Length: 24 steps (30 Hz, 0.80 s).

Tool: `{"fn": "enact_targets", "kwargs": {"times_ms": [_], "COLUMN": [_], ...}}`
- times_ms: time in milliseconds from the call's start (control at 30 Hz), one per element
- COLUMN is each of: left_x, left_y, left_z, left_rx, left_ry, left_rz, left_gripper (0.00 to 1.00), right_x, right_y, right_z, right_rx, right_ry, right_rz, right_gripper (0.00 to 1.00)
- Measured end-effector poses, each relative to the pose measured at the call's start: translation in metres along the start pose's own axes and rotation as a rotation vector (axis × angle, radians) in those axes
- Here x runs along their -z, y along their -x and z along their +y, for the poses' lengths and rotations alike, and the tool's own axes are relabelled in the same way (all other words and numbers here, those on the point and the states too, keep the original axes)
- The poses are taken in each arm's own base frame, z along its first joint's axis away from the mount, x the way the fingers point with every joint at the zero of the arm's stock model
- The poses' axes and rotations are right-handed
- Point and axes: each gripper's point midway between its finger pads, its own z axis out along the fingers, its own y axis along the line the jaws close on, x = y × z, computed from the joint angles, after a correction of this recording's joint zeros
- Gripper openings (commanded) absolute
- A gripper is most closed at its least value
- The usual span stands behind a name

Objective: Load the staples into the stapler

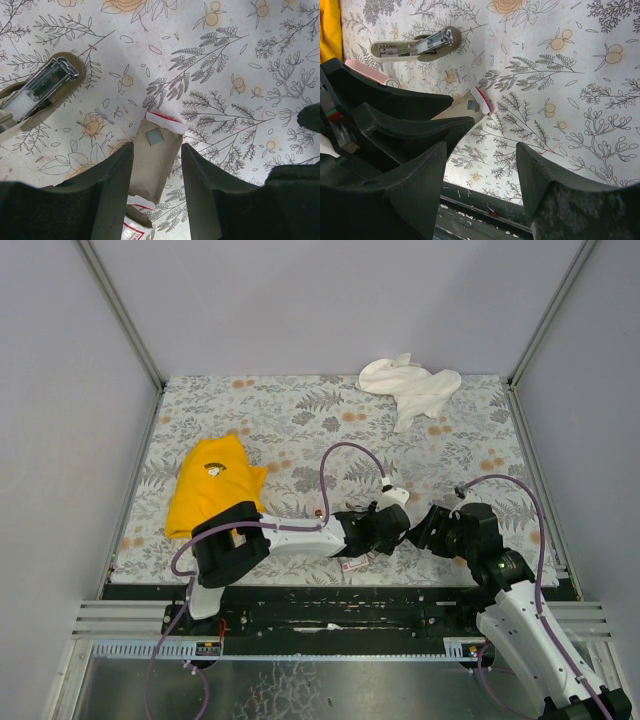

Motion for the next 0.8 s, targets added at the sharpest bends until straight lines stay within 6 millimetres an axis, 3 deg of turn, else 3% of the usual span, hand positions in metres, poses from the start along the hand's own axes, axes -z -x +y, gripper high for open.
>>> {"fn": "enact_targets", "kwargs": {"times_ms": [800], "left_x": [-0.0085], "left_y": [-0.0064], "left_z": [0.0017], "left_rx": [0.051], "left_ry": [0.032], "left_rz": [0.019], "left_gripper": [0.33], "right_x": [-0.0019], "right_y": [-0.0021], "right_z": [-0.0022], "right_rx": [0.004], "right_ry": [-0.003], "right_rz": [0.004], "right_gripper": [0.64]}}
